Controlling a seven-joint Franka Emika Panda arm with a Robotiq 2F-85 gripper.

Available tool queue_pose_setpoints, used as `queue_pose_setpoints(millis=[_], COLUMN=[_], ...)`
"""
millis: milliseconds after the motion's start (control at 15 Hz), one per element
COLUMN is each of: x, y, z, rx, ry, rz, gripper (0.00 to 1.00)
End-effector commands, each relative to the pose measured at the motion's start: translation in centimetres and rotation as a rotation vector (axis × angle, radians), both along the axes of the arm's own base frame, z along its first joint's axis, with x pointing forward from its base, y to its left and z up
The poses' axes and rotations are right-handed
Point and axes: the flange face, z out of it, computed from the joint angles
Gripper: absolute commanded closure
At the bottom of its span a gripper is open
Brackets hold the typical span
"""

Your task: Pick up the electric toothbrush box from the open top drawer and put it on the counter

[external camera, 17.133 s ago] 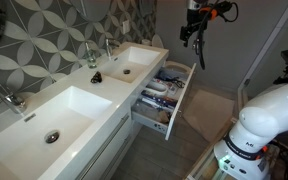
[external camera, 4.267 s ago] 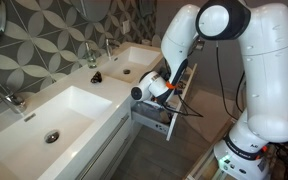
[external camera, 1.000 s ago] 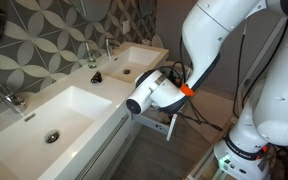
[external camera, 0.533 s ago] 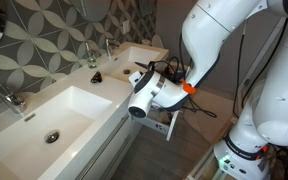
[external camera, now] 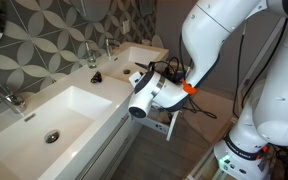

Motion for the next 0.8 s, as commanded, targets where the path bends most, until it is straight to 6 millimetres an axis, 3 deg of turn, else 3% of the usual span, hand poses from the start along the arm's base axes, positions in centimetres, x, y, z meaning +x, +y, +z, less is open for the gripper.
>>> queue_pose_setpoints(millis=[0,400,733], x=[-0.2,-0.9,-0.2], y=[2.6,9.1,10.7], z=[0.3,0.9,-0.4], rx=[0.031,0.027,0.016], ry=[-0.008,-0.084,-0.142], rz=[0.124,0.447,0.631], gripper=[0.97,0.97,0.97])
